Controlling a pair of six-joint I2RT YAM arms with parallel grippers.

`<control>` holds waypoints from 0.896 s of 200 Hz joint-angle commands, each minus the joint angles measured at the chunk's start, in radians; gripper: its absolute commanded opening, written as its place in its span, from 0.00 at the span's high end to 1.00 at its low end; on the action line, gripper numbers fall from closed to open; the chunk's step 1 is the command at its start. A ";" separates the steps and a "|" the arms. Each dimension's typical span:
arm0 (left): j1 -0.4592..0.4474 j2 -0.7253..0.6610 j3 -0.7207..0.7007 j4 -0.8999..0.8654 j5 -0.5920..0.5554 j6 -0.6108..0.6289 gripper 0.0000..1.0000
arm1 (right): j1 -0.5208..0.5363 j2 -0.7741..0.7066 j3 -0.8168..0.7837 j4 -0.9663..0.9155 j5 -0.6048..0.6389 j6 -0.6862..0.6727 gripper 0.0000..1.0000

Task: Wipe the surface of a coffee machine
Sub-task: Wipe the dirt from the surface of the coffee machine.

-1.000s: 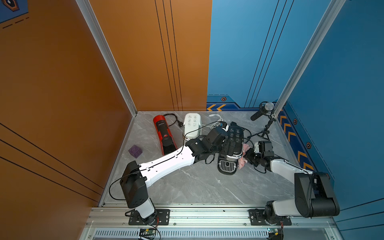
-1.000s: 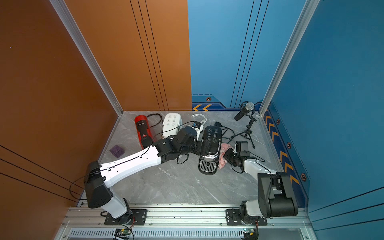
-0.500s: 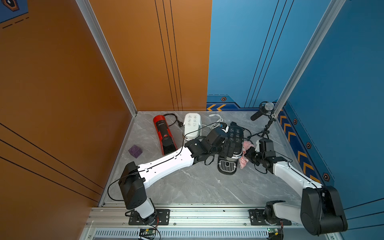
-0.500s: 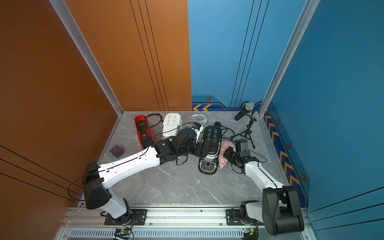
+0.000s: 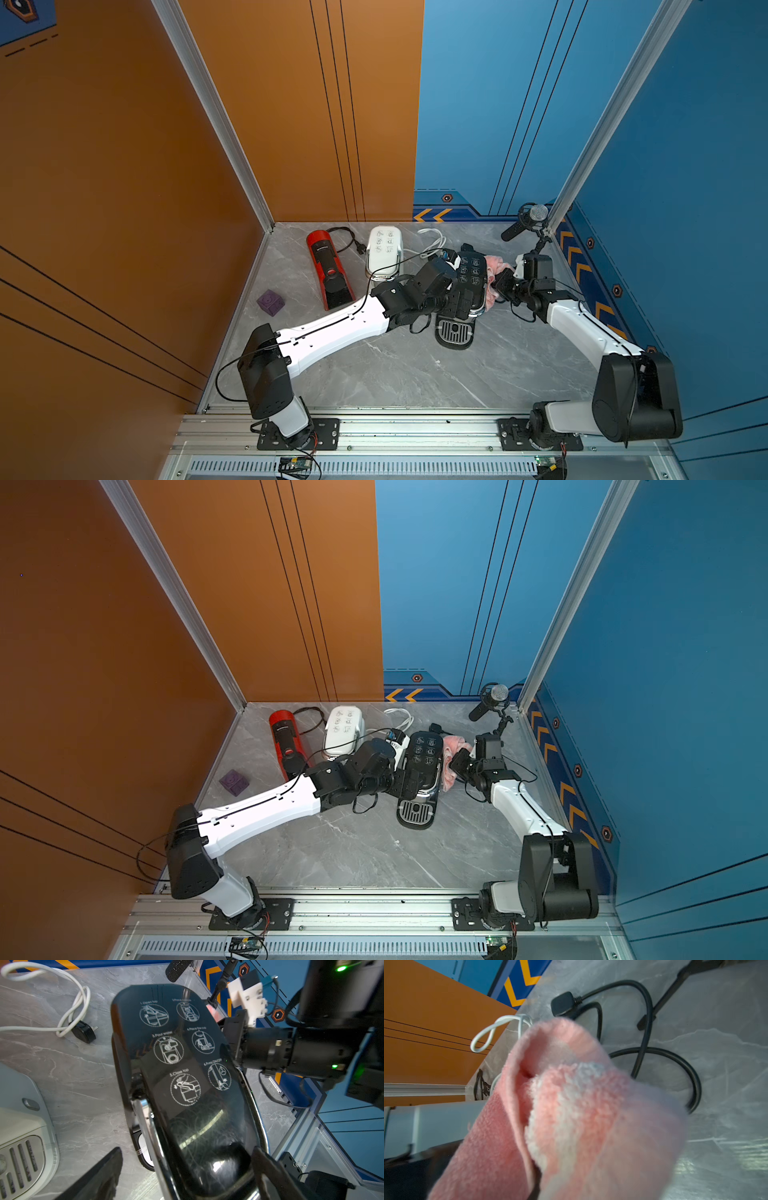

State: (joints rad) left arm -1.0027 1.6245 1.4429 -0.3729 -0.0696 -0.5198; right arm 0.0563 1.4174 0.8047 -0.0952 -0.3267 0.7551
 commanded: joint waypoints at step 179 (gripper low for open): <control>-0.059 -0.030 0.018 -0.057 0.070 -0.028 0.02 | -0.012 -0.428 -0.080 -0.447 0.205 -0.148 1.00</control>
State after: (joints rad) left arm -1.0485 1.5894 1.4189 -0.4179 -0.0174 -0.5480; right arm 0.0929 1.0264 0.6548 -0.3748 -0.1772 0.6708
